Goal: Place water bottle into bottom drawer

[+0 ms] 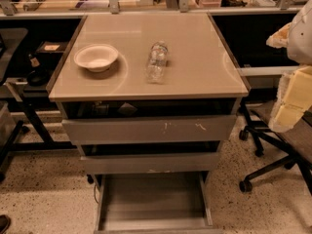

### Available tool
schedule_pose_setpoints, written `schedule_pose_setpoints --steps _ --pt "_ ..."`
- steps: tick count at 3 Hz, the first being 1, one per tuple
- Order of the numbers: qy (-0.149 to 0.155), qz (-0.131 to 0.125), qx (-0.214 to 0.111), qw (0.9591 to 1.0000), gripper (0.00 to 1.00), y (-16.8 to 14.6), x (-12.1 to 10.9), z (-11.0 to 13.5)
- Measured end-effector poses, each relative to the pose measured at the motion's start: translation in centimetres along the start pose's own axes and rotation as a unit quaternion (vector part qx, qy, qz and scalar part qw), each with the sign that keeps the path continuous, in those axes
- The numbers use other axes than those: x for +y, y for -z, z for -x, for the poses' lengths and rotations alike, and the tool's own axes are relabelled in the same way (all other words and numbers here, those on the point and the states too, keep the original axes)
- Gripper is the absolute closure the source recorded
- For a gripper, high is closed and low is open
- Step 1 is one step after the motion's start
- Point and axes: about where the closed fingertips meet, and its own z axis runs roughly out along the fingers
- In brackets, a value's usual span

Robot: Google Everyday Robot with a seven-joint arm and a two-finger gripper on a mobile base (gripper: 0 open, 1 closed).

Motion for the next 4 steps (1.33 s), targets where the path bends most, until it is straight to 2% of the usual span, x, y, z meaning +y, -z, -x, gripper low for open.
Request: schedule_pose_setpoints --steps 2,3,4 --pt "-0.008 -0.003 -0.005 0.9999 0.00 0.0 -0.2 0.6" --pt "-0.030 -0.004 -0.010 0.9995 0.00 -0.5 -1.6 2.7" --pt "-0.049 0.013 -0.007 0.9987 0.00 -1.6 -3.5 5.0"
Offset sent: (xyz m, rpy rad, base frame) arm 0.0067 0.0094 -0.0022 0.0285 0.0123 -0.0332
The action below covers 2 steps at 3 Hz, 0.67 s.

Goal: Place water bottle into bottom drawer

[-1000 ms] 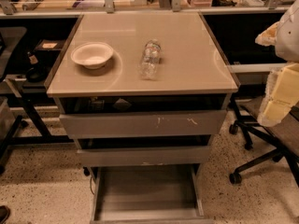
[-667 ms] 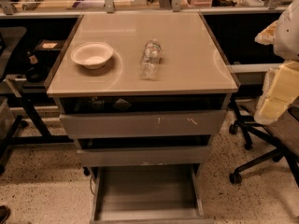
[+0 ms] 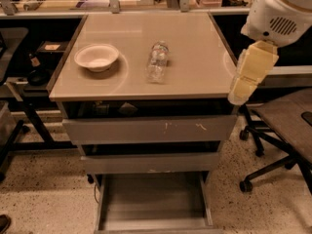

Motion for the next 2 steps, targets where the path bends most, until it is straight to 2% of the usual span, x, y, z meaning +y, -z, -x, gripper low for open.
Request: schedule_pose_setpoints --steps 1,2 --pt "0.003 0.022 -0.005 0.9997 0.00 -1.35 -1.51 3.17" --pt "0.008 0.011 -0.005 0.9999 0.00 -1.64 -1.42 4.06"
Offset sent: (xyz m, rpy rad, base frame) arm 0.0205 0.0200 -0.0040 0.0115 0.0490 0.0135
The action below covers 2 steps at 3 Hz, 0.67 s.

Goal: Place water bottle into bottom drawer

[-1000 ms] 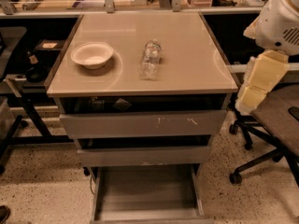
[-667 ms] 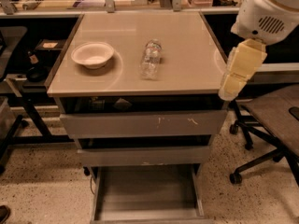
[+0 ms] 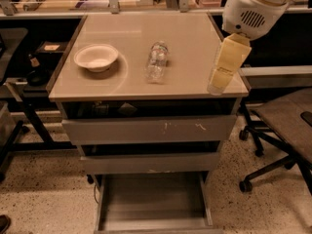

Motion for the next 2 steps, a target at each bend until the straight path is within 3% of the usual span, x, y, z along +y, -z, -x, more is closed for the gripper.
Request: schedule_pose_setpoints --steps 2 --pt "0.006 0.030 -0.031 0.9991 0.00 -2.6 -0.3 4.4"
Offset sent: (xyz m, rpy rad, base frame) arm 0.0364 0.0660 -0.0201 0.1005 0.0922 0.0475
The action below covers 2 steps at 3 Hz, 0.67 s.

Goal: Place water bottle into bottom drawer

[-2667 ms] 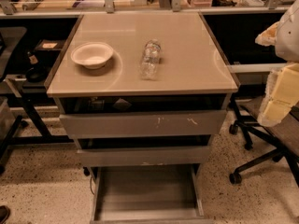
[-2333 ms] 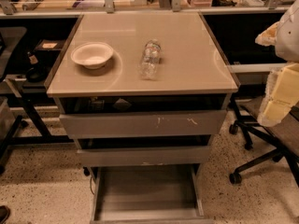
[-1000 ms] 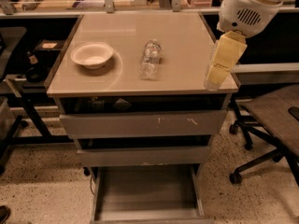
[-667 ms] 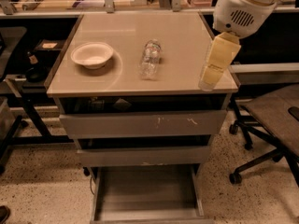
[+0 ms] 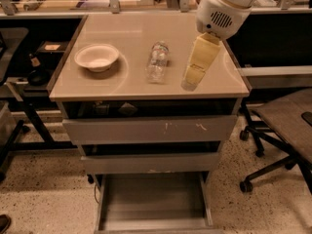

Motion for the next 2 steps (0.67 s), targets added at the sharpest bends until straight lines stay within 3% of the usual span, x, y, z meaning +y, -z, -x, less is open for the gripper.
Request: schedule_pose_setpoints --steps 1,2 --pt "0.000 0.031 -0.006 0.9995 0.00 -1.45 -0.82 1.82" --pt "0.001 0.025 -0.011 0.9996 0.00 -1.45 -1.06 2.10"
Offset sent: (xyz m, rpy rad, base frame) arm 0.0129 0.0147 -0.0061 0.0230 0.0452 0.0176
